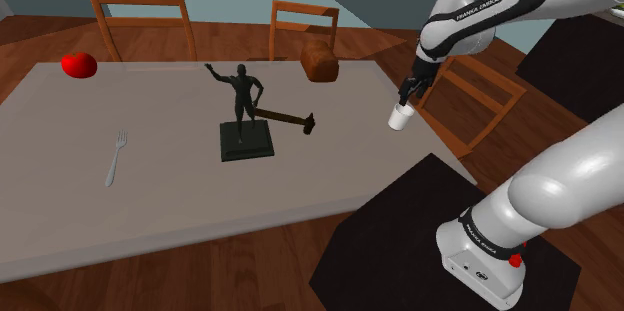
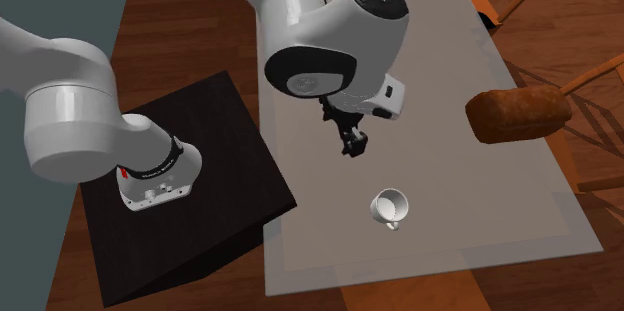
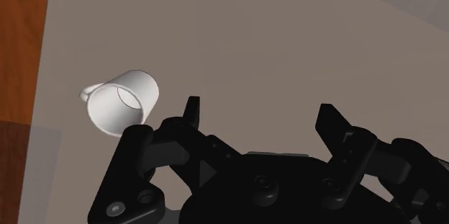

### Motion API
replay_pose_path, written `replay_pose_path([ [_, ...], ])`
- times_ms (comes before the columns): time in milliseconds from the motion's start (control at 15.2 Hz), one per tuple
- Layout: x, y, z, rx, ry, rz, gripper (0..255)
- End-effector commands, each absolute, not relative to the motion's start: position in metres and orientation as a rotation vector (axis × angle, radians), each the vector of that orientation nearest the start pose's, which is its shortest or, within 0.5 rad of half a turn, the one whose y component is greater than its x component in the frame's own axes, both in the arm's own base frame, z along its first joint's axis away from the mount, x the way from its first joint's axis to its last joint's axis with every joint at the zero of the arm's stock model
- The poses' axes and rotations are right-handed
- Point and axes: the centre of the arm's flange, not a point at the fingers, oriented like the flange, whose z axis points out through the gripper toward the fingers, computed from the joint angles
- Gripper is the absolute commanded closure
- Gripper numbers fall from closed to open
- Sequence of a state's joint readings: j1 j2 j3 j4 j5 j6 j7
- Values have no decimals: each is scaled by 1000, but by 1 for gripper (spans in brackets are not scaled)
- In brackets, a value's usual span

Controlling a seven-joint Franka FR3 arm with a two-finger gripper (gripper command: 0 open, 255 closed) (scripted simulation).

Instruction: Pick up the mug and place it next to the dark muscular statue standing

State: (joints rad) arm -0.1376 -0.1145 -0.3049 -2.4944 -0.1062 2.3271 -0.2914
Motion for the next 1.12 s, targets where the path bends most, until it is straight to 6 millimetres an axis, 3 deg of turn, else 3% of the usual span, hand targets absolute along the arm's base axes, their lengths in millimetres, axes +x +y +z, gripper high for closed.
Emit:
replay_pose_path([
  [0,418,-214,301,-3160,116,102,0],
  [1056,484,-344,161,-3179,131,76,0],
])
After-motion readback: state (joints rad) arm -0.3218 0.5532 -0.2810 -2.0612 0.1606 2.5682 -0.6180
